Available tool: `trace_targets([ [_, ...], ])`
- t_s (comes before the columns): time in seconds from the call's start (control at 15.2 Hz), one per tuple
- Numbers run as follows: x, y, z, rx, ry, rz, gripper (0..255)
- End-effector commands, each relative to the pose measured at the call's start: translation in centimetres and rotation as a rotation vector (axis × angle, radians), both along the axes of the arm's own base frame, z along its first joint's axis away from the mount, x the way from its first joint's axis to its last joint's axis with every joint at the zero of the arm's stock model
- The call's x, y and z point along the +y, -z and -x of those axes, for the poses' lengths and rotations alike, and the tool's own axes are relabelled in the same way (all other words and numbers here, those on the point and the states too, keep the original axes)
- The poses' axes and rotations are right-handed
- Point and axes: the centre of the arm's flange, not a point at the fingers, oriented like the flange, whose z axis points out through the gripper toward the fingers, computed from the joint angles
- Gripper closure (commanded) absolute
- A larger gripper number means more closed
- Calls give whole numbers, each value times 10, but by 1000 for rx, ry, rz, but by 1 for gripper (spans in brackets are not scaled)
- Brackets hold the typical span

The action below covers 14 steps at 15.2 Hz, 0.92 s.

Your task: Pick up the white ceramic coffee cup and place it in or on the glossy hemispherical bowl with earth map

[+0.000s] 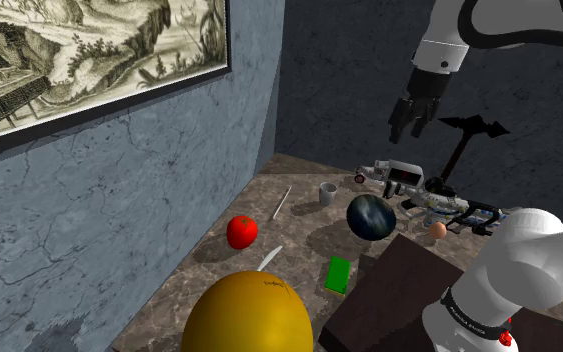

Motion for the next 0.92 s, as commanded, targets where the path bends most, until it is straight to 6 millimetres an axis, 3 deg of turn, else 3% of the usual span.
trace_targets([
  [0.0, 0, 0, 0, 0, 0, 0, 0],
  [0.86, -50, 134, -90, 1, -32, 44, 0],
])
